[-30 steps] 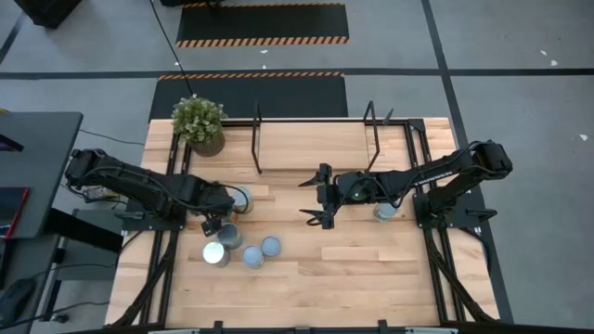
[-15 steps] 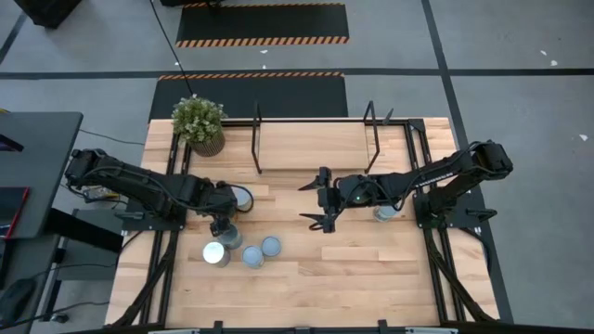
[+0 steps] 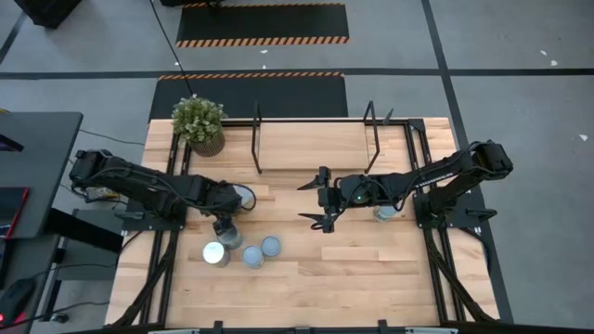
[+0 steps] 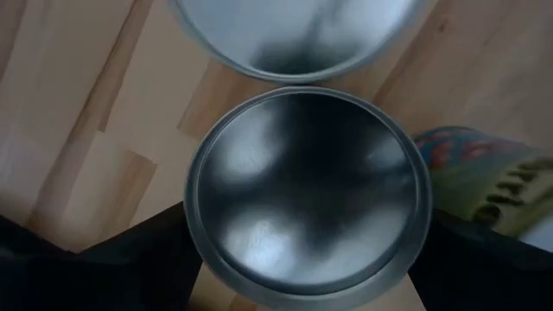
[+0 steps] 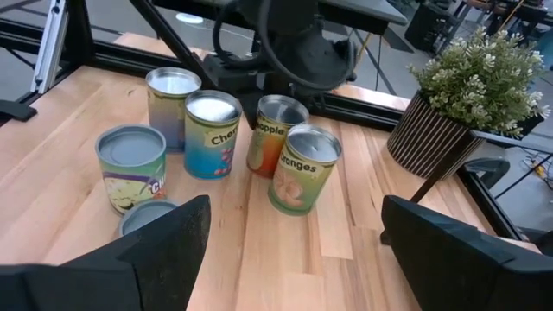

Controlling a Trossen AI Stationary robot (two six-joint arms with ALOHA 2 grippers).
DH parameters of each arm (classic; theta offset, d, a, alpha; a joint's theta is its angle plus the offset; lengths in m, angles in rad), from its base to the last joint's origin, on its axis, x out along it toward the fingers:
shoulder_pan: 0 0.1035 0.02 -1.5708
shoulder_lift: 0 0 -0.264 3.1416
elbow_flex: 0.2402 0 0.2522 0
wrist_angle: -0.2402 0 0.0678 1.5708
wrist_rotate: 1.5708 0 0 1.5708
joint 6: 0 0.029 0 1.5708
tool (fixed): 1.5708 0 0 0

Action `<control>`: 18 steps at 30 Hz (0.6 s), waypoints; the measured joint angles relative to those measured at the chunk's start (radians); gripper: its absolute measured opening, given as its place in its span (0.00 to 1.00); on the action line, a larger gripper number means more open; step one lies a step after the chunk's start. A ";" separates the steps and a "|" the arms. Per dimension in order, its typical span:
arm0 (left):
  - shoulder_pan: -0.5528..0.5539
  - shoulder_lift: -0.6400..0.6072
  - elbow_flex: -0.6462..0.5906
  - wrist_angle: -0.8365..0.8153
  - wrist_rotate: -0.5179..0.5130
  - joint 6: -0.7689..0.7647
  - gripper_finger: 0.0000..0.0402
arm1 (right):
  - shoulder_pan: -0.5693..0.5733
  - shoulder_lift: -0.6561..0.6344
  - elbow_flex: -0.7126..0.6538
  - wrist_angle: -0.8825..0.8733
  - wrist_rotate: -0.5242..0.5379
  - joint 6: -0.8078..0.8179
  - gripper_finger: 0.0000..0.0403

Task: Pick and place cans onto a shelf
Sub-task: Put the canned pineapple on the shelf

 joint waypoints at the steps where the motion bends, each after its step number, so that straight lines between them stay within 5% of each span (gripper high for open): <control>1: 0.011 0.003 0.000 0.006 0.003 0.003 0.86 | 0.000 0.000 0.000 0.000 0.000 0.000 0.86; 18: 0.122 0.003 0.000 0.058 0.075 0.120 0.79 | 0.017 0.000 0.000 -0.009 0.000 0.000 0.86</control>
